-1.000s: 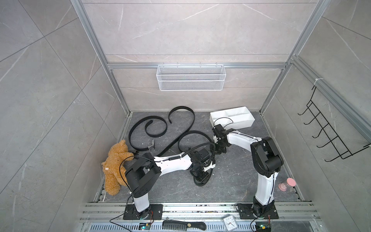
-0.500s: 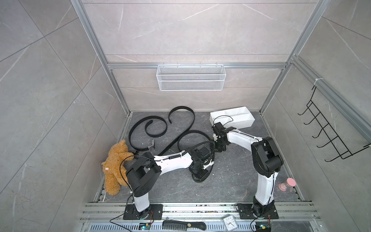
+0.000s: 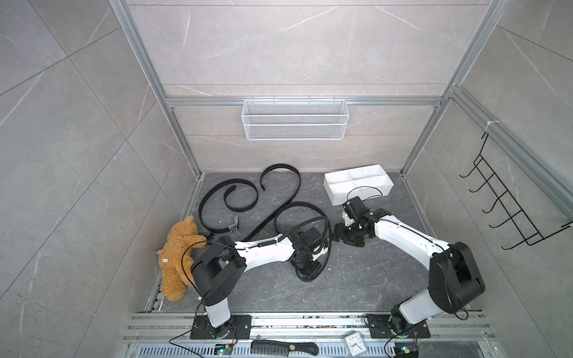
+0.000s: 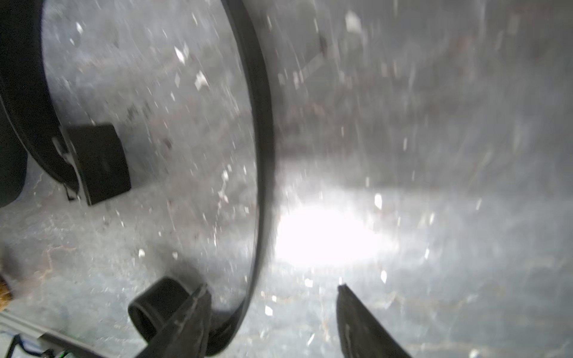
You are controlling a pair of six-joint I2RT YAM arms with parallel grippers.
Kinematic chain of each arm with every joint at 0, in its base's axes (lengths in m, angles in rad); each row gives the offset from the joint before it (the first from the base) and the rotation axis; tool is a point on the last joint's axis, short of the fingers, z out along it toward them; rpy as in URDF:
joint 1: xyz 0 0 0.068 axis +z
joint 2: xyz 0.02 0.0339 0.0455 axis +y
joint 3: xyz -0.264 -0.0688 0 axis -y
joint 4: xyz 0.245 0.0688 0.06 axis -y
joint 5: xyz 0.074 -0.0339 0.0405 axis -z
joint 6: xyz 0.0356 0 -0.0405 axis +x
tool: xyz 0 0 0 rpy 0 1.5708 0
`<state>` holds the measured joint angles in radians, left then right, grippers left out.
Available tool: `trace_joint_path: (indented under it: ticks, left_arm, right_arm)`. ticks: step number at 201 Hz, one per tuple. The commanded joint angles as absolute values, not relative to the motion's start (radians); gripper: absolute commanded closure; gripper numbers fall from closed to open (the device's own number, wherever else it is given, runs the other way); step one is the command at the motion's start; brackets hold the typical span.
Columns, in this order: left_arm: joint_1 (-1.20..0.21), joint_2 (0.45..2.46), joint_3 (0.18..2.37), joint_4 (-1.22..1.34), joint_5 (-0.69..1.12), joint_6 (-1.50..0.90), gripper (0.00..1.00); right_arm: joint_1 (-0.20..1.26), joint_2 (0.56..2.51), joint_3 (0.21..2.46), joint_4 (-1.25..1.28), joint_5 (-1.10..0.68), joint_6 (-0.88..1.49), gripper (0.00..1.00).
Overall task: Place the belts into the storage roll
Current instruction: Roll the belt at the center of the board.
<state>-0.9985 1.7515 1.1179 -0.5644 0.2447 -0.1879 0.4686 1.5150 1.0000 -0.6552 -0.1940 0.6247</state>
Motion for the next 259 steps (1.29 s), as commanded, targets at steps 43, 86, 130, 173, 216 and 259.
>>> trace_joint_path:
  ticks: [43,86,130,173,216,259]
  left_arm:
    - [-0.996,1.765,1.071,-0.522,0.179,-0.188,1.00]
    - [-0.995,1.742,1.060,-0.504,0.187,-0.176,1.00]
    - [-0.996,1.710,1.043,-0.474,0.231,-0.161,1.00]
    - [-0.994,1.664,0.999,-0.408,0.323,-0.136,0.89]
    - [-0.994,1.654,0.991,-0.415,0.377,-0.094,0.82]
    - [-0.994,1.704,1.047,-0.516,0.387,-0.039,0.78]
  right_arm:
    - [0.643,1.468,0.779,-0.363,-0.255,0.943,0.35]
    - [0.677,1.562,0.772,-0.311,-0.248,0.971,0.50]
    - [0.696,1.594,0.754,-0.251,-0.258,1.001,0.91]
    - [0.699,1.609,0.771,-0.252,-0.239,1.003,0.98]
    - [0.698,1.639,0.814,-0.260,-0.233,0.994,0.98]
    - [0.696,1.653,0.846,-0.289,-0.227,0.978,0.98]
